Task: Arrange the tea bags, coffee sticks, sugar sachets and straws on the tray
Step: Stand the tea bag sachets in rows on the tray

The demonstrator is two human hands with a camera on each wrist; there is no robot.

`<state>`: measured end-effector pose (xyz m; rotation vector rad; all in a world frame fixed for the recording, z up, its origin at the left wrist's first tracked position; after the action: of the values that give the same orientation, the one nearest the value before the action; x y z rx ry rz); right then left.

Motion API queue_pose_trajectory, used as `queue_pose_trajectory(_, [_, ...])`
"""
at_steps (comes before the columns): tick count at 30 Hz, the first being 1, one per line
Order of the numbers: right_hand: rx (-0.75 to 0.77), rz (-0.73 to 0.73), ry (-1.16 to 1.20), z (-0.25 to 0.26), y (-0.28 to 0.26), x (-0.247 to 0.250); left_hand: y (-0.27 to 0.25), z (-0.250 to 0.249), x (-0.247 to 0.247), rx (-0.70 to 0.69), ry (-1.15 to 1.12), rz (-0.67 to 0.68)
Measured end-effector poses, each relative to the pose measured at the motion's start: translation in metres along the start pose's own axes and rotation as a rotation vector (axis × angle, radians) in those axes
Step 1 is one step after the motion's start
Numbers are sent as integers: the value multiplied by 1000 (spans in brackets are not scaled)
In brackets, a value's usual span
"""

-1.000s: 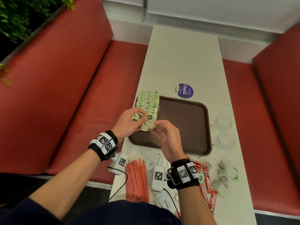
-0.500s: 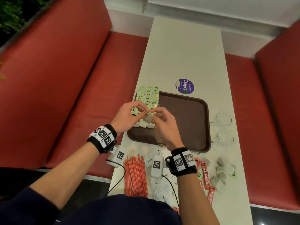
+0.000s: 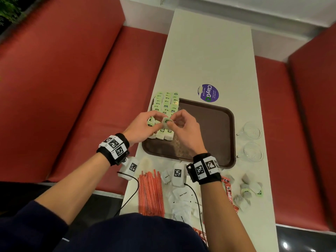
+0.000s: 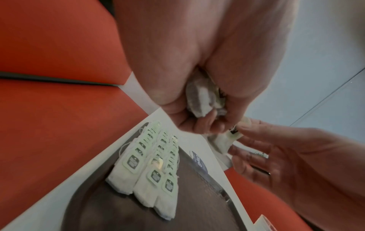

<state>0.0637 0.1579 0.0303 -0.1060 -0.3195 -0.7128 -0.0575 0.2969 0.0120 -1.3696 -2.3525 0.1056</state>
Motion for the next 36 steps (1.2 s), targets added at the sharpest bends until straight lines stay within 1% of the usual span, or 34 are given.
queue_pose_trajectory(2, [13, 32, -73, -2, 7, -6, 3, 13, -1, 29, 77, 34])
queue_pose_trajectory(7, [26, 206, -253, -20, 18, -36, 5, 57, 5, 167, 228, 1])
queue_pose_trajectory(9, [26, 261, -356, -32, 19, -51, 1, 76, 9, 214, 255, -47])
queue_pose_trajectory(11, [-4, 324, -455, -45, 18, -65, -5, 94, 18, 269, 239, -147])
queue_pose_trajectory(13, [-51, 437, -544, -57, 13, -80, -10, 109, 25, 303, 245, -217])
queue_pose_trajectory(15, [-69, 527, -600, -64, 9, -93, -11, 120, 29, 325, 250, -232])
queue_pose_trajectory(17, [-85, 548, -618, -68, 11, -101, -12, 126, 30, 329, 249, -237])
queue_pose_trajectory(21, [-102, 489, -606, -71, 18, -106, -8, 129, 27, 324, 265, -222])
queue_pose_trajectory(26, [-56, 368, -588, -74, 22, -109, -1, 127, 20, 306, 275, -192])
queue_pose_trajectory(32, [52, 147, -525, -74, 12, -97, 4, 122, 15, 270, 292, -179])
queue_pose_trajectory(36, [47, 144, -609, -82, -6, -96, 5, 124, 13, 260, 300, -193])
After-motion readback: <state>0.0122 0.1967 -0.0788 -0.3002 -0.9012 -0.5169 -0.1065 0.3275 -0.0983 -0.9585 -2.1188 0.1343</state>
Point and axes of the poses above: each hand's wrist, its own y-axis towards the middle knuckle, its own x-axis out of the back of the hand, z = x × y, the point moved 6 cm from there along y, towards the middle knuckle, and after that the axes turned 8 degrees about x, right-handed, at the moved point
